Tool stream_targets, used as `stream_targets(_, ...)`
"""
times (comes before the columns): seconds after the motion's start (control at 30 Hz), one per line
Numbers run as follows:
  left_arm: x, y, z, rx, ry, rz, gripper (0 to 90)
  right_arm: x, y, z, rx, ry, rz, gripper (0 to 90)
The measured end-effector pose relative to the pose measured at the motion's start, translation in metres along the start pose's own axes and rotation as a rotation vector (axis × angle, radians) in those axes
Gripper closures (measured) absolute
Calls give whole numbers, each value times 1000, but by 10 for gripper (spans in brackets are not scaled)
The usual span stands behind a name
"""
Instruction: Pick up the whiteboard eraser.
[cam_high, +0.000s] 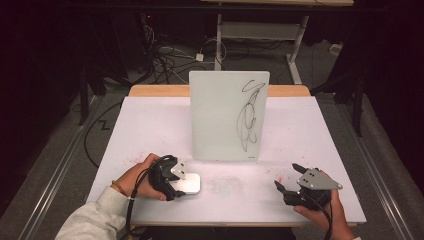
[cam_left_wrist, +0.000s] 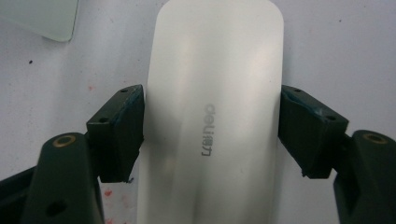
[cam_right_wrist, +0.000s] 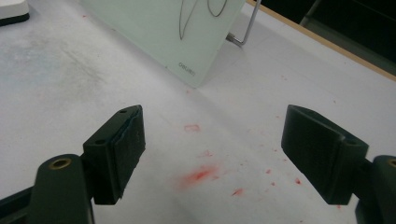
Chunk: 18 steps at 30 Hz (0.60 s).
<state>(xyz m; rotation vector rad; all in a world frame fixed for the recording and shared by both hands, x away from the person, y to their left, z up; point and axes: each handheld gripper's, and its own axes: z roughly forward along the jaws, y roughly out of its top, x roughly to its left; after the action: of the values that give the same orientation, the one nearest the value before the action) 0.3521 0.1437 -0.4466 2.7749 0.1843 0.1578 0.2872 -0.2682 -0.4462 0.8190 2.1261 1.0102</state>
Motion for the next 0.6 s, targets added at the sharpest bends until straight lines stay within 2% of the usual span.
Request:
stream_targets(0.07,1,0,0,1,-5,0,269,0,1,-1,-9,4,-1,236)
stream_targets(0.13,5,1,1,0,-32,-13,266,1,1,-1,-9,4,6,236)
stream_targets(0.5,9,13,10,56,-70,4,269,0,0,1,-7,14,10,241)
stream_targets(0.6,10,12,10,55,-78,-3,270,-1,0,0,-8,16,14,241)
